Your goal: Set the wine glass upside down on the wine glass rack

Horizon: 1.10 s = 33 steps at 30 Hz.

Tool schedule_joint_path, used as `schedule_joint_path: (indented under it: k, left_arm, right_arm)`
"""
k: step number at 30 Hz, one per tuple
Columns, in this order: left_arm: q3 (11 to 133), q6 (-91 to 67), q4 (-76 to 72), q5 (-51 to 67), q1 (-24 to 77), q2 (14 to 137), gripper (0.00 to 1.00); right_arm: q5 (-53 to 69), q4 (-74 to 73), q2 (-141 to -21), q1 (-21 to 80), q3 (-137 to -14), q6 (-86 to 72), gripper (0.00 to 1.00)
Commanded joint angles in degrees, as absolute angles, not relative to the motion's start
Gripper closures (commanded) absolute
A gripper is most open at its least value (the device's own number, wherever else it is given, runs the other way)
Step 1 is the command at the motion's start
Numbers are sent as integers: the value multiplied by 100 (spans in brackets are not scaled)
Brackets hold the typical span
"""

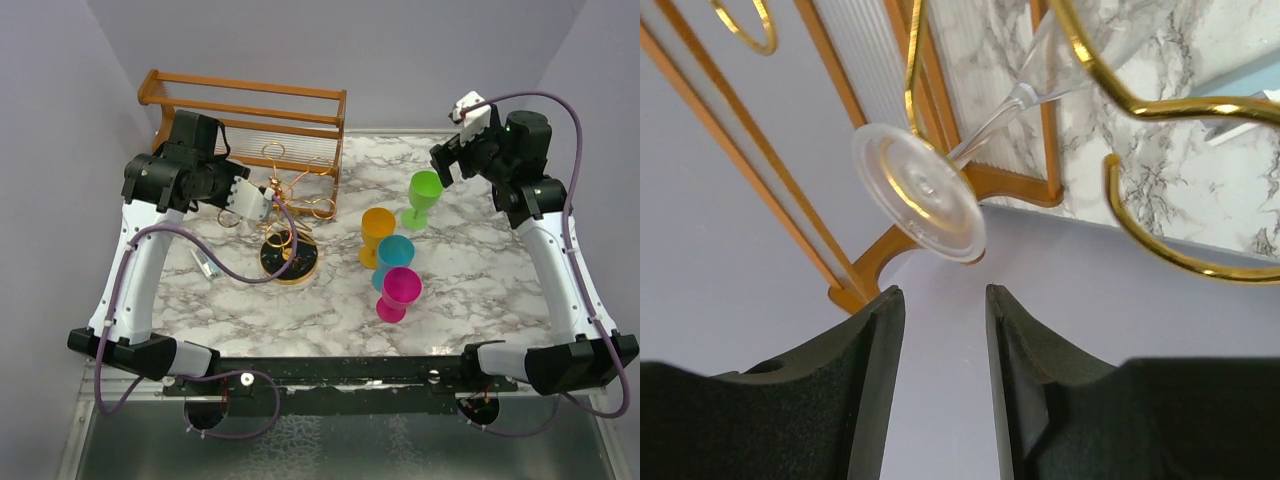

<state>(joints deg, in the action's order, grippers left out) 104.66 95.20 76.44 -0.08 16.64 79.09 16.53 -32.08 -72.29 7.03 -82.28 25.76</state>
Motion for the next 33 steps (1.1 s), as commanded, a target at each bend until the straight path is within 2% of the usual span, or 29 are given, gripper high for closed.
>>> schedule_joint_path:
  k: [1,9,13,18,22,23,33]
  left_arm:
    - [10882,9104,7454,188,1698,7760,58]
    - [11007,7668,6171,588,1692,7556,58]
    - [10957,6730,5397,504,1689,7503,56]
    - [10881,5115,4572,267,1666,7499,43]
    - [10707,3640,3860,-552,1618,7460,7]
    - [10674,3474,3750,-747,1605,7462,1]
    - [10379,3268,3613,-1097,1585,7429,1]
  right_arm:
    - [647,-2767,-7382,676,-8230,2357,0]
    - [-586,-2303,-7811,635,-8195,2070,2]
    - [118,-2512,-8207,89,-8442,1446,5]
    - [709,-2741,-8596,-237,-8610,1159,7]
    - [791,-2726,-8731,-243,-8544,1108,11]
    - [783,-2734,-8769,-240,-8543,1107,12]
    - [767,-2786,-9130,-246,-8643,1185,35]
